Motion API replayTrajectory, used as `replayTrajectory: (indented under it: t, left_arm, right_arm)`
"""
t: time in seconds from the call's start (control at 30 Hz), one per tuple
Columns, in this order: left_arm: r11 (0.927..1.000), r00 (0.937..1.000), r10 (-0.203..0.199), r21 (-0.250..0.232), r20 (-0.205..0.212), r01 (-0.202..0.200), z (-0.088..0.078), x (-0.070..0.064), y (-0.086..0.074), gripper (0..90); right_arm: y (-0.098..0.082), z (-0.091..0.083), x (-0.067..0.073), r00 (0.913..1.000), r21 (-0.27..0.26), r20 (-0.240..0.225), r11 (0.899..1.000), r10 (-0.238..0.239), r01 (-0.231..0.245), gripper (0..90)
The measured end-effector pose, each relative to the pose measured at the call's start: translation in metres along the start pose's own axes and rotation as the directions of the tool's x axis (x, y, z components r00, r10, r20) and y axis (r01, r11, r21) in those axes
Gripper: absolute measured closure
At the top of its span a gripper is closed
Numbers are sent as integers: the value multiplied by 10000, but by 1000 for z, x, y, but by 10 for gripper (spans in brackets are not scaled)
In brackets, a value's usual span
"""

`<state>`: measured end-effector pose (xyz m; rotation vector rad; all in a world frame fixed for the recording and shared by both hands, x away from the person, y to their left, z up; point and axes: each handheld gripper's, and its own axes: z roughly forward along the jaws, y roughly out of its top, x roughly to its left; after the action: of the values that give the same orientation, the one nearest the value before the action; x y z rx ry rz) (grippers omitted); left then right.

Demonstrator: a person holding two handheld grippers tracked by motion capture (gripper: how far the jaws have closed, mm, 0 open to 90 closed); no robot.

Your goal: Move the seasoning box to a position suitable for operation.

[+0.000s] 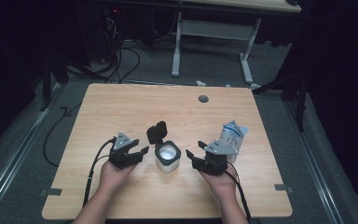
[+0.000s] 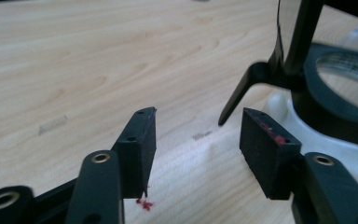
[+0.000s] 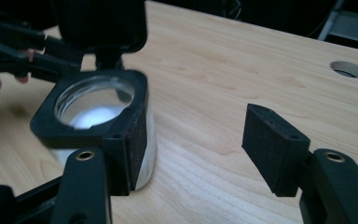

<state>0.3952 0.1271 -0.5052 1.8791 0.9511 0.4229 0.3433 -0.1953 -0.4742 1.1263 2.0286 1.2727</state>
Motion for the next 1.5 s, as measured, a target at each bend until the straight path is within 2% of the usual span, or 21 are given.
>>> replayTrajectory:
  t: [0.1,0.23,0.3,0.4,0.43,0.57,0.67,0.9,1.0,1.17,1.3,1.4,1.47,1.5]
  left_arm:
    - [9997,9997,217,77,-100,-216,0,-1,0,494]
    - [9997,9999,113,-202,81,-112,-2,2,1,541]
    - [9989,9997,145,-438,178,-137,-5,3,2,567]
    - [9973,9983,574,-466,62,-571,-7,2,5,625]
    - [9969,9982,595,-522,19,-594,-8,2,7,642]
    - [9949,9998,187,-994,99,-176,-11,9,20,791]
    - [9947,9993,228,-1011,284,-199,-7,8,28,847]
    - [9922,9986,80,-1247,532,-13,-5,6,34,899]
    - [9900,9986,92,-1413,518,-18,-6,3,36,900]
    - [9898,9978,-77,-1411,662,170,-5,2,39,900]
    - [9892,9962,68,-1464,868,60,-4,-5,41,900]
    - [9880,9973,358,-1524,636,-258,-7,-7,40,900]
    - [9877,9967,247,-1561,771,-124,-7,-7,39,900]
    - [9877,9966,232,-1562,789,-106,-7,-7,38,900]
  right_arm:
    - [-4,3,2,9999,303,47,9995,-121,119,404]
    - [-15,5,8,9999,483,-80,9987,-133,137,415]
    - [-19,7,9,9996,587,-70,9978,-290,293,424]
    - [-24,9,8,9996,692,-85,9972,-276,282,441]
    - [-26,9,8,9996,727,-96,9969,-281,287,444]
    - [-33,11,12,9988,971,189,9943,-456,436,423]
    - [-36,13,13,9993,1082,164,9936,-341,321,430]
    - [-39,15,16,9974,1091,269,9920,-673,640,457]
    - [-38,14,18,9976,1011,139,9927,-675,658,477]
    - [-35,10,26,9967,897,15,9927,-812,807,518]
    - [-33,8,31,9956,795,-172,9925,-916,927,570]
    - [-34,10,35,9959,927,-413,9921,-807,843,602]
    - [-34,12,39,9946,1054,-431,9896,-942,983,629]
    - [-34,12,40,9940,1076,-410,9886,-1014,1053,670]
